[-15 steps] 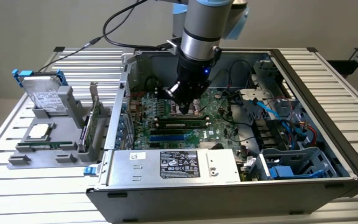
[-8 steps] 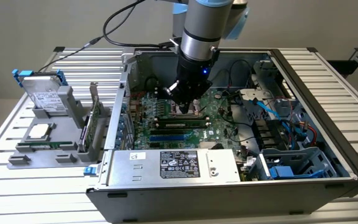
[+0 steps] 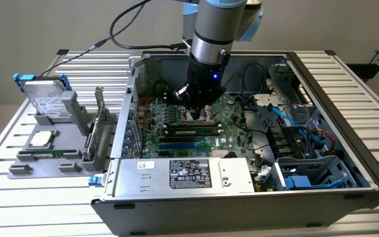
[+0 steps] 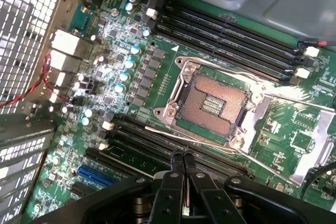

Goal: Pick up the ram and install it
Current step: 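Press down the ram until it locks into place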

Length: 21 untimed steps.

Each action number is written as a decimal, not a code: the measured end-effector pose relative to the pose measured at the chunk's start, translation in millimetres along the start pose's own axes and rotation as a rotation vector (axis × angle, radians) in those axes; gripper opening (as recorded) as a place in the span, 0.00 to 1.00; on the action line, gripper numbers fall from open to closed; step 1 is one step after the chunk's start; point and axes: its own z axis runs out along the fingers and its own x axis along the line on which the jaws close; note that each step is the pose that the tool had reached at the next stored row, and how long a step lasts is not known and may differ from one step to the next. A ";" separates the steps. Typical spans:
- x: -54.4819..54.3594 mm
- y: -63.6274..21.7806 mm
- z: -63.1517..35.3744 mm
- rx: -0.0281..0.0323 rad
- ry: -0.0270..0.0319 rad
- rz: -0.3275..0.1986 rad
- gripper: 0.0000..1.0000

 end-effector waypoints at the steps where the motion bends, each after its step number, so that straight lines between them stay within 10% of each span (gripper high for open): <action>1: 0.0 0.0 0.0 -0.0008 -0.0020 0.013 0.10; 21: 0.0 0.0 -0.1 -0.0153 -0.0481 0.282 0.10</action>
